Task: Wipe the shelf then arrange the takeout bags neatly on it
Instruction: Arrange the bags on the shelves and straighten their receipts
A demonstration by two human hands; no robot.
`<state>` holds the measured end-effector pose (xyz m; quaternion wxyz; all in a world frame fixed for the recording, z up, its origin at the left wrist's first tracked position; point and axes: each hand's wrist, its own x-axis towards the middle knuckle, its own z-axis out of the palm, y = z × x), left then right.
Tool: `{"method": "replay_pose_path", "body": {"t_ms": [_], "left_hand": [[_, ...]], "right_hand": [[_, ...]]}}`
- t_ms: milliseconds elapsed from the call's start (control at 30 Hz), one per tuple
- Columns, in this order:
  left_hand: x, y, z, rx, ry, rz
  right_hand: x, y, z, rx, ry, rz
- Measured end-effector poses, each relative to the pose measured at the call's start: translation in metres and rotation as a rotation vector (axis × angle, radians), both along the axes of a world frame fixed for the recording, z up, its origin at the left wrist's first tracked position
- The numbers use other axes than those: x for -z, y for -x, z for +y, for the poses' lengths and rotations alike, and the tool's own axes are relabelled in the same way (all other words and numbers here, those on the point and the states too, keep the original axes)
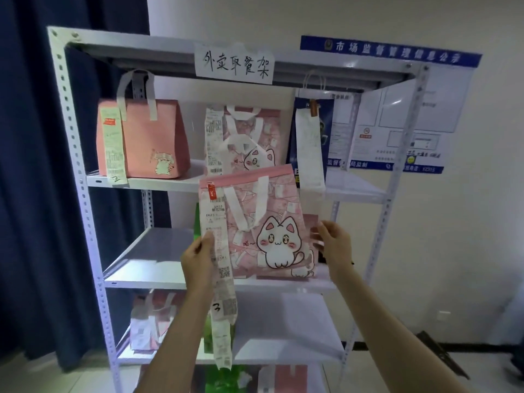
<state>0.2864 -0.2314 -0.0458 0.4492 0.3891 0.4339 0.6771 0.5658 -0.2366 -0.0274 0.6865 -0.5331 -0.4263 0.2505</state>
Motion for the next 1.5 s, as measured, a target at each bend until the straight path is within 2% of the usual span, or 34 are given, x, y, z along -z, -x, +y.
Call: {"method": "replay_pose_path", "body": {"t_ms": [233,367,633,800,1100,1300,1500], "left_hand": [[-0.016,-0.005,0.029,-0.085,-0.052,0.075],[-0.021,-0.012,0.037,-0.138,-0.082,0.131],[-0.033,-0.021,0.034,-0.23,-0.101,0.178],[-0.039,-0.027,0.028,-0.256,-0.123,0.205],[-0.036,-0.039,0.024,-0.247,-0.111,0.211],[-0.043,-0.052,0.023,-0.209,-0.158,0.211],[-0.056,-0.079,0.018,-0.163,-0.185,0.175]], "right_hand": [[-0.062,-0.052,0.075,0.154,-0.039,-0.13],[-0.091,-0.074,0.11,0.316,-0.029,-0.272],[-0.109,-0.078,0.16,0.219,0.026,-0.312],[-0.107,-0.08,0.169,0.269,0.124,-0.358],[-0.101,-0.094,0.144,0.335,0.023,-0.32],[-0.09,-0.118,0.092,0.362,-0.099,-0.351],[-0.079,-0.143,0.03,0.417,-0.106,-0.378]]}}
